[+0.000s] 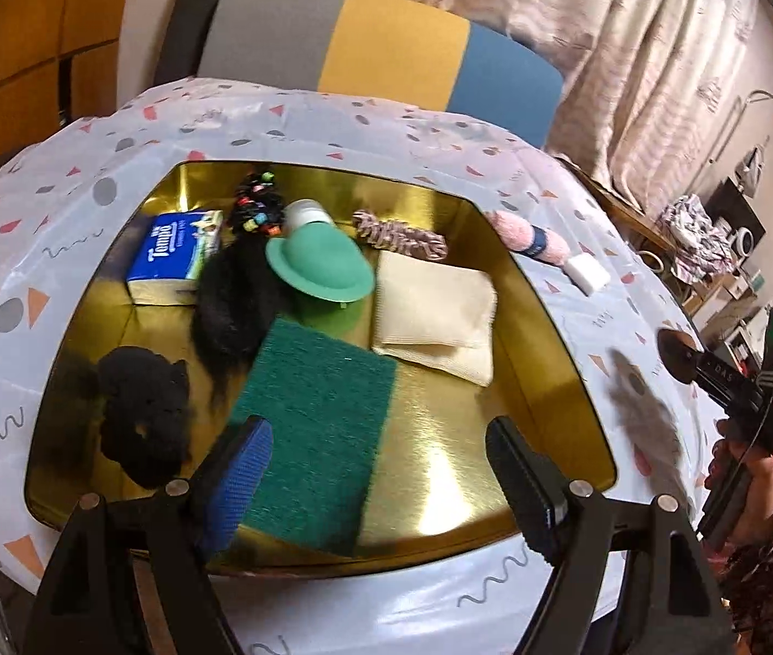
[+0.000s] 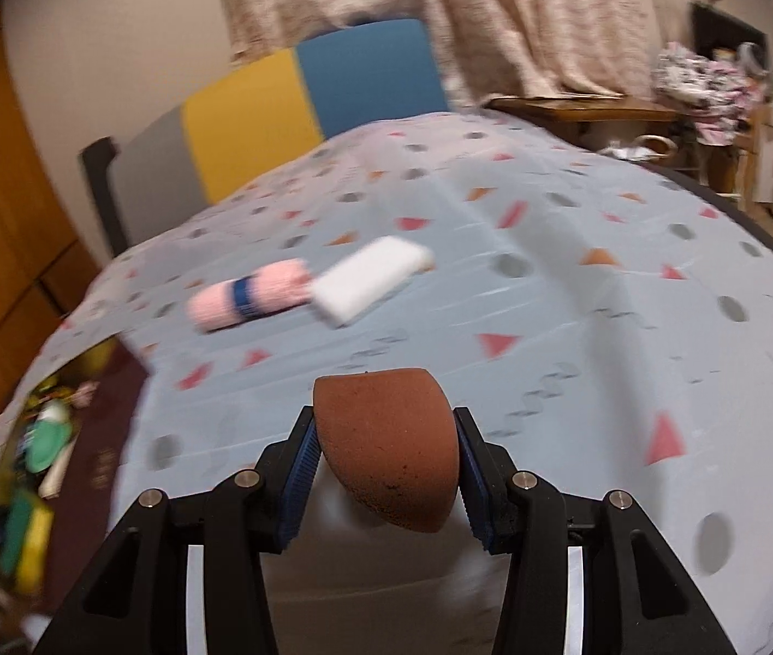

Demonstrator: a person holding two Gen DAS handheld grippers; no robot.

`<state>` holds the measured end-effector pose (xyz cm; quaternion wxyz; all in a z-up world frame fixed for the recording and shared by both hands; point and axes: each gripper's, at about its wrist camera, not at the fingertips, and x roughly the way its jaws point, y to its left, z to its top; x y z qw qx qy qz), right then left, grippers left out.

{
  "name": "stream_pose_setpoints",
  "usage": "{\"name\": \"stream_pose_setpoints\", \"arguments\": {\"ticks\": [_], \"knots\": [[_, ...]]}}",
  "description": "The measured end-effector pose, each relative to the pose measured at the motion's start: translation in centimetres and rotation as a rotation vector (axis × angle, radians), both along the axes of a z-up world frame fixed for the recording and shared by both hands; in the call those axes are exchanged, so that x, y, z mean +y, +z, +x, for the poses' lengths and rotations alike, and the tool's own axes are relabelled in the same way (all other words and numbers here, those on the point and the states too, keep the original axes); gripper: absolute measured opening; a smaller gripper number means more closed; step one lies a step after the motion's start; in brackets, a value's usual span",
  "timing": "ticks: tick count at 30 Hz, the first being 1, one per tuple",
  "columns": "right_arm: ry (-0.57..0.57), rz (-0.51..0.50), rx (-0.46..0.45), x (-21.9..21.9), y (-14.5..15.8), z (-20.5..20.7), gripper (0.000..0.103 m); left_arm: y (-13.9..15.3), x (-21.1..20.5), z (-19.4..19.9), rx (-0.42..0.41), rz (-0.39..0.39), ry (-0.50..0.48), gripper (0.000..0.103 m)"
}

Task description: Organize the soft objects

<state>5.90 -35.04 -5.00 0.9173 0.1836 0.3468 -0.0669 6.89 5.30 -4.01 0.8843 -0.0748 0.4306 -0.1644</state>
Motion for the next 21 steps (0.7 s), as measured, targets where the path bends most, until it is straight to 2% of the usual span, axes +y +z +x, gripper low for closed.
{"name": "stream_pose_setpoints", "arguments": {"ticks": [9,15,18,21], "knots": [[0.247,0.009,-0.045,9.3,2.7,-0.2,0.048,0.0,-0.2,-0.5,-0.011,-0.007,-0.003,0.081],[0.426,0.016,-0.095,15.9,4.7,-0.6,0.048,0.2,1.4,-0.2,-0.014,-0.006,0.084,0.081],[0.492,0.026,-0.086,18.8,4.7,-0.3,0.048,0.3,2.6,0.1,-0.013,-0.005,0.137,0.081],[0.549,-0.014,-0.067,21.6,4.2,-0.1,0.048,0.6,3.8,0.3,-0.021,-0.001,0.174,0.081]]}}
